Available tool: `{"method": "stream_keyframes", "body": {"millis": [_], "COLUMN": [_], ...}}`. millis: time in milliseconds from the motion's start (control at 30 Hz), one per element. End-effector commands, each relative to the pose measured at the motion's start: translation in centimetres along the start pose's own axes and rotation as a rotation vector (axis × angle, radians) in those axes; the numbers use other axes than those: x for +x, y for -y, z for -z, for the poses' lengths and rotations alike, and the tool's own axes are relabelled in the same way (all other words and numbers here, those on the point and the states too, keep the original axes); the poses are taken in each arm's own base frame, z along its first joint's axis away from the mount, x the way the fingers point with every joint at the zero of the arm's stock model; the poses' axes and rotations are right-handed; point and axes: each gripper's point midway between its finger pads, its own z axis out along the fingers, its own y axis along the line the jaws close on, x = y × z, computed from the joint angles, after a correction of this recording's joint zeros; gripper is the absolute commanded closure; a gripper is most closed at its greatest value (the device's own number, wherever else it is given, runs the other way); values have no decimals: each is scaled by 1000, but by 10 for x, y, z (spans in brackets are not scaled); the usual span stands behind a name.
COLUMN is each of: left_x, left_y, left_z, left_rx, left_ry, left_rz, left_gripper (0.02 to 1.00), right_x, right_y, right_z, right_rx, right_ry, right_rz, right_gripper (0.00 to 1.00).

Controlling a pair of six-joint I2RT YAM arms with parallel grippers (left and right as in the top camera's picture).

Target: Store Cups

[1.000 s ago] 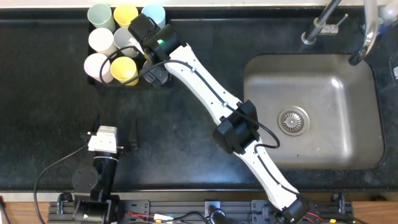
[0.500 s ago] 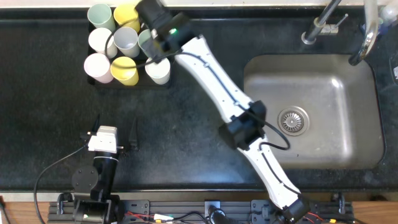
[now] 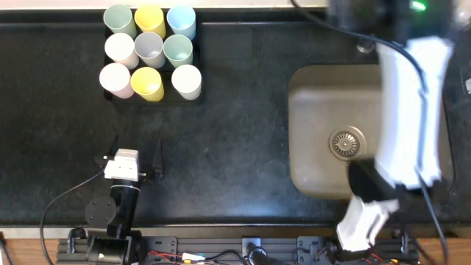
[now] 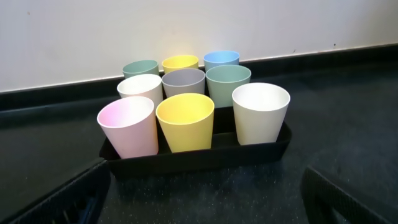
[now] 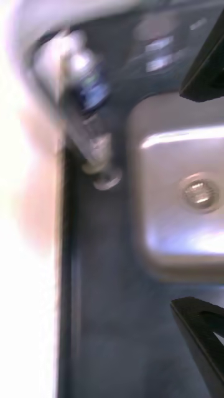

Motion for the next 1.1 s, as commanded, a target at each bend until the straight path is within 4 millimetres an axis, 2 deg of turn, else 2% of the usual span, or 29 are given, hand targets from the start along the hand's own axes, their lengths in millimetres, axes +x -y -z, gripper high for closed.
{"method": "stream_keyframes", "body": {"millis": [33, 100, 167, 200, 267, 333, 367, 433, 500, 567, 700, 867, 1100], "left_x": [0, 0, 0, 0, 0, 0, 0, 0, 0, 0, 0, 0, 0], "left_y": [1, 1, 1, 1, 1, 1, 1, 1, 1, 1, 1, 1, 1], "left_z": [0, 0, 0, 0, 0, 0, 0, 0, 0, 0, 0, 0, 0], "left_rx": [2, 2, 2, 2, 2, 2, 2, 2, 2, 2, 2, 2, 2], "left_ry": [3, 3, 3, 3, 3, 3, 3, 3, 3, 3, 3, 3, 3], "left_rz": [-18, -19, -19, -19, -19, -19, -19, -19, -19, -18, -19, -19, -19], "left_gripper": [20, 20, 23, 20, 20, 20, 20, 20, 20, 20, 20, 20, 20], "right_x": [76, 117, 135, 136, 119, 94, 90, 98, 120, 145, 176, 189, 220], "right_y": [-10, -19, -28, -31, -28, -11, 1, 20, 27, 24, 19, 15, 31], "right_z": [13, 14, 11, 9, 10, 25, 34, 43, 35, 18, -8, -23, -38], "right_rx": [-72, -142, -209, -243, -272, -247, -215, -165, -133, -129, -122, -117, -50], "right_ry": [-153, -179, -102, -11, 280, 617, 758, 928, 961, 934, 897, 867, 826], "right_rz": [20, -70, -161, -203, -241, -308, -351, -435, -465, -456, -443, -433, -453], "right_gripper": [3, 3, 3, 5, 3, 3, 3, 5, 3, 3, 3, 5, 3]}}
